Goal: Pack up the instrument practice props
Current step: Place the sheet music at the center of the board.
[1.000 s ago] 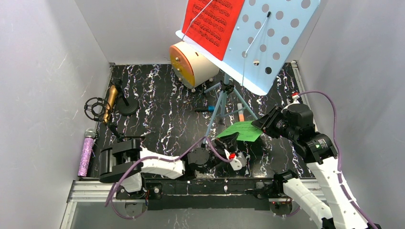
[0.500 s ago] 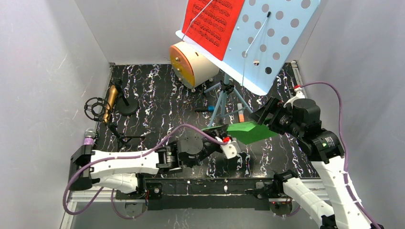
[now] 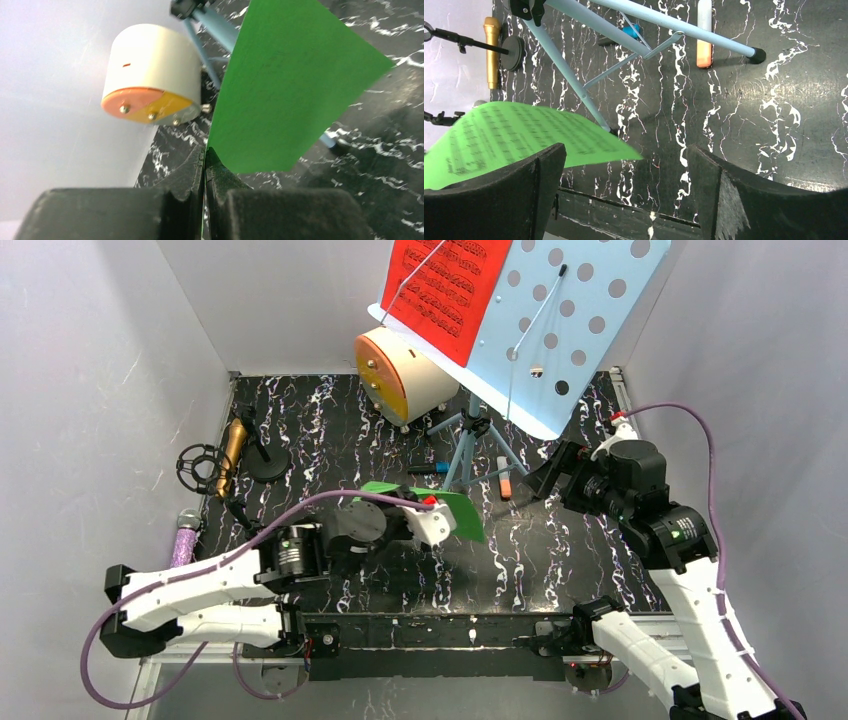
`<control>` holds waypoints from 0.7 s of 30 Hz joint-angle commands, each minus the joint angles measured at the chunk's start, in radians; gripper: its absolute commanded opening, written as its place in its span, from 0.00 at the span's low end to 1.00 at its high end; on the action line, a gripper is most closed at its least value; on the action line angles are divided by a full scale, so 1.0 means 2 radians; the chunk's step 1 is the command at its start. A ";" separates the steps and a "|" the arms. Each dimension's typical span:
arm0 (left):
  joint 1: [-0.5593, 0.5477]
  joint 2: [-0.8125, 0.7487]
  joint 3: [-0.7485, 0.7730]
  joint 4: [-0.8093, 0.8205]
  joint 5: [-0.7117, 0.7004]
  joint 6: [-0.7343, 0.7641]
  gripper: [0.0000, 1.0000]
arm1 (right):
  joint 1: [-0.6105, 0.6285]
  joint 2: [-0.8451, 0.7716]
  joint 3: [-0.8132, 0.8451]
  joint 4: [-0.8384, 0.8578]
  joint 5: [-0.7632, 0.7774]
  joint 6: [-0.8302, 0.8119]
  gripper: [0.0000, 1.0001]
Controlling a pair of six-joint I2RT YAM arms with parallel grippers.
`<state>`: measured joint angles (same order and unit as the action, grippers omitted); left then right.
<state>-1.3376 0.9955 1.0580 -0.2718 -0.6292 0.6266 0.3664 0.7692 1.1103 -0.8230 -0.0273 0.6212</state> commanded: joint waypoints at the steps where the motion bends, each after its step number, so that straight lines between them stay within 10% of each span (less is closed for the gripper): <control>1: 0.026 -0.037 0.028 -0.093 -0.049 0.003 0.00 | -0.001 0.002 -0.003 0.018 0.004 -0.013 0.99; 13: 0.264 0.006 -0.044 0.000 0.063 0.026 0.00 | -0.001 0.013 -0.016 0.031 -0.015 -0.025 0.99; 21: 0.405 0.122 0.041 0.057 0.143 0.098 0.00 | -0.002 0.015 -0.029 0.044 -0.034 -0.034 0.99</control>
<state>-0.6250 1.1721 1.0187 -0.2428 -0.4438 0.7265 0.3668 0.7986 1.0634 -0.7822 -0.0654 0.5800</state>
